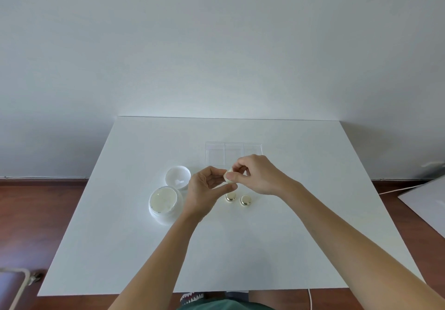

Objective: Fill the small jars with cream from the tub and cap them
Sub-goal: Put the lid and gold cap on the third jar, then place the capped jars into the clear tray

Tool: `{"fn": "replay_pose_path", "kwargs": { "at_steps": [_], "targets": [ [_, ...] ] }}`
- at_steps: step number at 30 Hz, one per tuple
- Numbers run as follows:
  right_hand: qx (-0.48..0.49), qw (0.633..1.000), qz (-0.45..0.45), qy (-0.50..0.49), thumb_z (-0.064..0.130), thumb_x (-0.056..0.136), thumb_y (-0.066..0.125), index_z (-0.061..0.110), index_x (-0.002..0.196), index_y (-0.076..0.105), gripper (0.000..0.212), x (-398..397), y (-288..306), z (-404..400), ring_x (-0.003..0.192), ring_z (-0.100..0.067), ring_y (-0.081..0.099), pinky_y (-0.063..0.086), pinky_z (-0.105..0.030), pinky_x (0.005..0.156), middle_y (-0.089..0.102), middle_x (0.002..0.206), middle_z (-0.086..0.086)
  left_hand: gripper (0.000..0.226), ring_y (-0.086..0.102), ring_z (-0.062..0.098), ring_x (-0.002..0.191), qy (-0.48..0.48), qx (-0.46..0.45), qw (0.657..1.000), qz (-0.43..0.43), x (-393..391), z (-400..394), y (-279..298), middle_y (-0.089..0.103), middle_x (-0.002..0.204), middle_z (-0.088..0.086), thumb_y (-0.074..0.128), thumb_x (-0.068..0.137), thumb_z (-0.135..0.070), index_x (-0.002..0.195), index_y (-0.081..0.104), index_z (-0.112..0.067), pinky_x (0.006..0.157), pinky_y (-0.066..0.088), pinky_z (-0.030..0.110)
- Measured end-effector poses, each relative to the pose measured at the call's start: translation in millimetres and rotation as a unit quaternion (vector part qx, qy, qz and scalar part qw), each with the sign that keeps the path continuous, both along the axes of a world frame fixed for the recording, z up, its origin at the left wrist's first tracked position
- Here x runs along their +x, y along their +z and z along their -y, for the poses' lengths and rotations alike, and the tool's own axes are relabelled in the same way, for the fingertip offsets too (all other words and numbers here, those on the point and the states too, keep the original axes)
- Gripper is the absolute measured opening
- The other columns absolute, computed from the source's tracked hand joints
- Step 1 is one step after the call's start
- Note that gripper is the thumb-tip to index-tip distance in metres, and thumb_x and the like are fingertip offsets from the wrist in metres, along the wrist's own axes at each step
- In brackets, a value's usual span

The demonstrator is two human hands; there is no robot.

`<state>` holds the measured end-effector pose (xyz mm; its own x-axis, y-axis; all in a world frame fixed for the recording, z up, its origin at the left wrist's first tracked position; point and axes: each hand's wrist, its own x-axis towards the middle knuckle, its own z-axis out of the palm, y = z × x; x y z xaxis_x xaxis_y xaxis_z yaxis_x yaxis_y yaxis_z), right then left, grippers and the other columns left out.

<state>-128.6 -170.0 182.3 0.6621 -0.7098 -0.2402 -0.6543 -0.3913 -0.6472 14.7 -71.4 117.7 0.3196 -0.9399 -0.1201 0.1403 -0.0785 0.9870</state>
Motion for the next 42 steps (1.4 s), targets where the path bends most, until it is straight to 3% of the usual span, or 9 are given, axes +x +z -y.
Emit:
{"fn": "replay_pose_path", "kwargs": {
  "at_steps": [6, 10, 17, 24, 29, 33, 37, 42],
  "targets": [
    [-0.005, 1.000, -0.015, -0.019, 0.046, 0.089, 0.059, 0.011, 0.087, 0.067, 0.035, -2.6, -0.5, -3.6, 0.073, -0.016, 0.059, 0.045, -0.026, 0.063, 0.068, 0.085, -0.003, 0.027, 0.074, 0.020, 0.097, 0.018, -0.016, 0.999, 0.033, -14.6, -0.1, -8.5, 0.078, 0.093, 0.005, 0.088, 0.071, -0.003, 0.091, 0.071, -0.007, 0.090, 0.055, 0.027],
    [-0.006, 0.999, -0.022, -0.028, 0.043, 0.091, 0.058, 0.005, 0.084, 0.065, 0.039, -6.5, -2.9, -5.4, 0.065, -0.017, 0.054, 0.042, -0.027, 0.057, 0.067, 0.080, -0.011, 0.025, 0.074, 0.018, 0.095, 0.030, -0.029, 0.998, 0.045, -23.8, 0.1, -13.7, 0.079, 0.092, 0.003, 0.087, 0.071, -0.006, 0.089, 0.071, -0.010, 0.086, 0.055, 0.023],
    [0.001, 0.999, -0.026, -0.025, 0.041, 0.090, 0.060, -0.002, 0.082, 0.064, 0.045, -16.5, -6.0, 0.6, 0.061, -0.017, 0.049, 0.038, -0.026, 0.053, 0.058, 0.071, -0.007, 0.024, 0.074, 0.017, 0.096, 0.061, -0.042, 0.994, 0.077, -43.0, 2.1, -20.5, 0.079, 0.091, -0.001, 0.087, 0.071, -0.010, 0.089, 0.071, -0.013, 0.090, 0.055, 0.025],
    [0.061, 0.998, 0.010, -0.007, 0.044, 0.086, 0.065, 0.016, 0.088, 0.068, 0.028, -41.0, -12.0, 14.8, 0.068, -0.011, 0.056, 0.041, -0.020, 0.060, 0.065, 0.079, 0.003, 0.028, 0.074, 0.012, 0.096, 0.076, -0.015, 0.992, 0.096, -58.9, 11.8, -25.8, 0.078, 0.092, -0.004, 0.090, 0.071, -0.015, 0.091, 0.070, -0.015, 0.088, 0.056, 0.023],
    [0.115, 0.993, 0.007, 0.002, 0.040, 0.084, 0.069, 0.018, 0.089, 0.069, 0.023, -57.7, -30.1, 20.9, 0.083, -0.017, 0.066, 0.048, -0.027, 0.068, 0.071, 0.088, -0.001, 0.032, 0.072, 0.009, 0.097, 0.047, 0.022, 0.990, 0.129, -70.8, 9.2, -39.5, 0.077, 0.093, -0.006, 0.090, 0.070, -0.016, 0.093, 0.069, -0.018, 0.088, 0.055, 0.025],
    [0.137, 0.990, 0.006, -0.033, 0.033, 0.083, 0.071, 0.016, 0.090, 0.068, 0.019, -65.3, -52.9, 22.5, 0.076, -0.016, 0.062, 0.046, -0.025, 0.065, 0.070, 0.086, -0.003, 0.048, 0.063, 0.006, 0.107, 0.012, 0.089, 0.973, 0.214, -58.5, 6.3, -56.9, 0.069, 0.109, -0.013, 0.091, 0.068, -0.020, 0.108, 0.065, -0.022, 0.094, 0.047, 0.021],
    [0.140, 0.987, 0.001, -0.078, 0.032, 0.083, 0.070, 0.015, 0.093, 0.067, 0.020, -69.0, -77.1, 23.0, 0.072, -0.010, 0.057, 0.041, -0.018, 0.060, 0.065, 0.082, 0.005, 0.054, 0.056, 0.016, 0.116, 0.001, 0.153, 0.940, 0.304, -40.0, 12.1, -80.7, 0.064, 0.122, -0.003, 0.085, 0.074, -0.010, 0.122, 0.061, -0.013, 0.088, 0.037, 0.019],
    [0.128, 0.983, 0.009, -0.128, 0.026, 0.084, 0.070, 0.008, 0.098, 0.066, 0.023, -65.7, -102.6, 22.4, 0.090, -0.019, 0.064, 0.050, -0.029, 0.078, 0.070, 0.094, -0.004, 0.059, 0.052, 0.024, 0.124, -0.074, 0.203, 0.912, 0.348, -26.5, 27.5, -106.6, 0.056, 0.135, 0.004, 0.080, 0.077, -0.005, 0.131, 0.059, -0.011, 0.097, 0.040, 0.026]
  ]
}}
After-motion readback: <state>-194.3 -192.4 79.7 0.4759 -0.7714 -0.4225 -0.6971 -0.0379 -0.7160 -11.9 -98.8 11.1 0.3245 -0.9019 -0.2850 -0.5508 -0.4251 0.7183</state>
